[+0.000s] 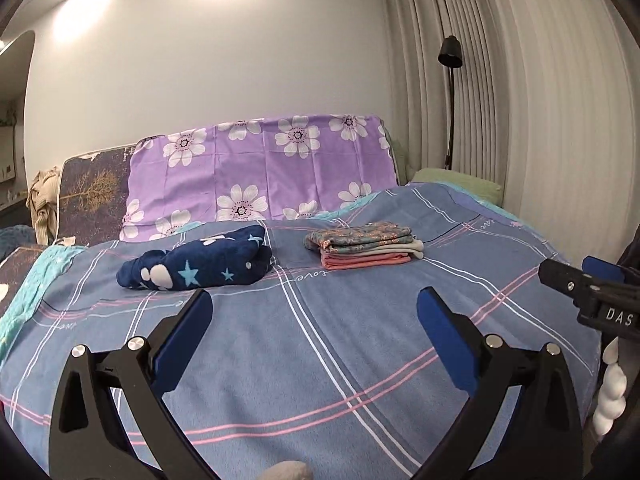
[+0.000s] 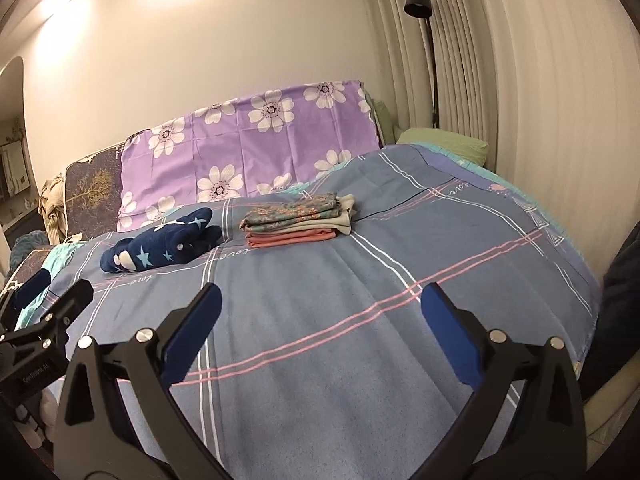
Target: Fold small clothes
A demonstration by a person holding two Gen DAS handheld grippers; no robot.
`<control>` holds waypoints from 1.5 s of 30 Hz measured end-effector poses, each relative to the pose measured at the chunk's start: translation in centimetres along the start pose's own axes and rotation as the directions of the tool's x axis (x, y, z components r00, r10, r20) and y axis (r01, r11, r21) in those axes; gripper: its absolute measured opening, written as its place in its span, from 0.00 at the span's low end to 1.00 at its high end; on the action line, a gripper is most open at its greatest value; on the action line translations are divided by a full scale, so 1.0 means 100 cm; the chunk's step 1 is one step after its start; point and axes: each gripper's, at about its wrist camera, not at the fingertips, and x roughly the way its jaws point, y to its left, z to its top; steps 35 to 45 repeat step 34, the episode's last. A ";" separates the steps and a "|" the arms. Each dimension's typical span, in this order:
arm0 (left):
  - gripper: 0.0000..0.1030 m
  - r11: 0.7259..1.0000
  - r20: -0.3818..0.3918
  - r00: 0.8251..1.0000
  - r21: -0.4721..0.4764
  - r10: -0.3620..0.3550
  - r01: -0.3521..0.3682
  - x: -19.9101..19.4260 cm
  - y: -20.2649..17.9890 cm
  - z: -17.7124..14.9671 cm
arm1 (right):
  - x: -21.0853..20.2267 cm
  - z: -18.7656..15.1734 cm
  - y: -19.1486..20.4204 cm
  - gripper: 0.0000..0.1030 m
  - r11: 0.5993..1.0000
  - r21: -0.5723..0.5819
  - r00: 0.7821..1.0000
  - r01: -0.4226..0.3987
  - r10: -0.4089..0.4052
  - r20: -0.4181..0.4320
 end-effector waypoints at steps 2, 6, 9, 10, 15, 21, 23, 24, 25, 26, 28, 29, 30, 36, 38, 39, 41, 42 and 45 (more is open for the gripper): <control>0.99 1.000 -0.008 1.000 -0.010 -0.007 0.007 -0.003 0.001 -0.003 | -0.002 -0.002 0.001 0.98 1.000 0.000 1.000 -0.002 0.002 -0.003; 0.99 1.000 -0.023 1.000 -0.011 -0.013 0.013 -0.005 -0.002 -0.006 | -0.005 -0.005 0.004 0.98 1.000 -0.009 1.000 0.000 0.000 -0.003; 0.99 0.999 -0.019 0.999 -0.006 -0.034 0.034 -0.008 -0.006 -0.006 | -0.007 -0.006 0.004 0.98 1.000 -0.017 1.000 0.000 0.000 0.000; 0.99 0.999 -0.016 0.999 -0.002 -0.039 0.039 -0.009 -0.008 -0.006 | -0.008 -0.006 0.004 0.98 1.000 -0.019 1.000 -0.001 0.001 0.001; 0.99 0.999 -0.018 0.999 -0.005 -0.042 0.042 -0.012 -0.014 -0.009 | -0.008 -0.006 0.003 0.98 1.000 -0.015 1.000 0.002 -0.002 -0.003; 0.99 0.999 -0.025 0.999 0.022 -0.037 0.038 -0.010 -0.019 -0.012 | -0.007 -0.005 0.002 0.98 1.000 -0.011 1.000 0.003 -0.003 -0.007; 0.99 0.999 -0.023 0.999 0.027 -0.037 0.038 -0.011 -0.020 -0.013 | -0.006 -0.004 0.002 0.98 1.000 -0.012 1.000 0.002 -0.002 -0.005; 0.99 0.999 -0.025 0.999 0.029 -0.040 0.041 -0.010 -0.020 -0.013 | -0.006 -0.005 0.002 0.98 1.000 -0.013 1.000 0.002 -0.002 -0.005; 0.99 0.999 -0.027 0.999 0.029 -0.043 0.044 -0.010 -0.021 -0.013 | -0.006 -0.005 0.002 0.98 1.000 -0.016 1.000 0.001 -0.001 -0.007; 0.99 0.999 -0.028 0.999 0.030 -0.042 0.043 -0.009 -0.021 -0.013 | -0.005 -0.005 0.003 0.98 1.000 -0.019 1.000 0.001 -0.001 -0.010; 0.99 0.999 -0.030 0.999 0.027 -0.040 0.041 -0.009 -0.020 -0.014 | -0.004 -0.006 0.004 0.98 1.000 -0.022 1.000 0.000 -0.001 -0.013; 0.99 0.999 -0.032 0.999 0.026 -0.040 0.041 -0.009 -0.020 -0.014 | -0.003 -0.006 0.004 0.98 1.000 -0.023 1.000 0.000 0.000 -0.015; 0.99 0.999 -0.035 0.999 0.024 -0.038 0.039 -0.008 -0.020 -0.015 | -0.003 -0.006 0.005 0.98 1.000 -0.024 1.000 -0.001 0.000 -0.017; 0.99 0.999 -0.050 0.998 0.031 -0.024 0.025 -0.006 -0.019 -0.018 | 0.001 -0.008 0.006 0.98 1.000 -0.026 1.000 -0.001 0.000 -0.028; 0.99 0.999 -0.050 0.998 0.031 -0.024 0.025 -0.006 -0.019 -0.018 | 0.001 -0.008 0.006 0.98 1.000 -0.026 1.000 -0.001 0.000 -0.028; 0.99 0.999 -0.050 0.998 0.031 -0.024 0.025 -0.006 -0.019 -0.018 | 0.001 -0.008 0.006 0.98 1.000 -0.026 1.000 -0.001 0.000 -0.028; 0.99 0.999 -0.050 0.998 0.031 -0.024 0.025 -0.006 -0.019 -0.018 | 0.001 -0.008 0.006 0.98 1.000 -0.026 1.000 -0.001 0.000 -0.028; 0.99 0.999 -0.050 0.998 0.031 -0.024 0.025 -0.006 -0.019 -0.018 | 0.001 -0.008 0.006 0.98 1.000 -0.026 1.000 -0.001 0.000 -0.028; 0.99 0.999 -0.050 0.998 0.031 -0.024 0.025 -0.006 -0.019 -0.018 | 0.001 -0.008 0.006 0.98 1.000 -0.026 1.000 -0.001 0.000 -0.028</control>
